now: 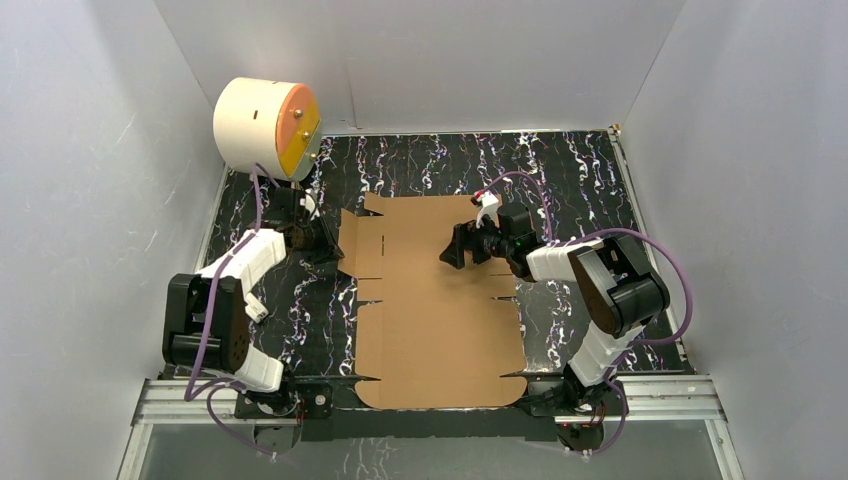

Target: Fold the paper box

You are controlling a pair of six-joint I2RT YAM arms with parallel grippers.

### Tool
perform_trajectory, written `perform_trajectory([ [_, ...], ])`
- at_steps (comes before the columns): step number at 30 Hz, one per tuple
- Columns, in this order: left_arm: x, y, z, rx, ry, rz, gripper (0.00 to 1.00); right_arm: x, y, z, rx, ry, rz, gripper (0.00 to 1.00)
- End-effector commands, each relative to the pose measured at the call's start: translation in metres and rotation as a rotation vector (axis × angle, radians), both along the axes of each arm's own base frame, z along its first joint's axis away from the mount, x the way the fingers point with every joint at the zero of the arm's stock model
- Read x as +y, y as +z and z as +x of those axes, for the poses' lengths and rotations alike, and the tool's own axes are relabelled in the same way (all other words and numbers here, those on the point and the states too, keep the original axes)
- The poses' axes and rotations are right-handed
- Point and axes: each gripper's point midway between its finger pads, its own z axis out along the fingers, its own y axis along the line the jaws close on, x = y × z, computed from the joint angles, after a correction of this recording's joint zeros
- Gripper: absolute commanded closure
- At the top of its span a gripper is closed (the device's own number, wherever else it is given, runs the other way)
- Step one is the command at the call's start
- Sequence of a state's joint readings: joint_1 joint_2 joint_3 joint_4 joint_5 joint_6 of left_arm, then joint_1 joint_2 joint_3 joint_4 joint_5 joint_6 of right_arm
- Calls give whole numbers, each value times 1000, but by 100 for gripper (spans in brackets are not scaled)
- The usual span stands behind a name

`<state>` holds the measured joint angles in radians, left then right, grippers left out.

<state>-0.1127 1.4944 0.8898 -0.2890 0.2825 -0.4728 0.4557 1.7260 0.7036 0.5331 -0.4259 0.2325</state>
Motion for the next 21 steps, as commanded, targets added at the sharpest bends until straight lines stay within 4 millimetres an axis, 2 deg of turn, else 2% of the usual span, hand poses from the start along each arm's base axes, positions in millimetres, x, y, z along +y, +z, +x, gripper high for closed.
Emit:
perform_trajectory([
  [1,-7,-2,-6,-5,-52,65,86,2,-13,-16,57,30,-3,1],
  [5,-6,-5,-5,-6,-62,137,90,2,-13,-16,56,29,-3,1],
  [10,-10,-5,-3,-17,-92,244,100,2,-12,-16,55,28,-2,1],
  [21,-25,2,1,-55,-120,483,100,2,-13,-16,58,28,1,1],
])
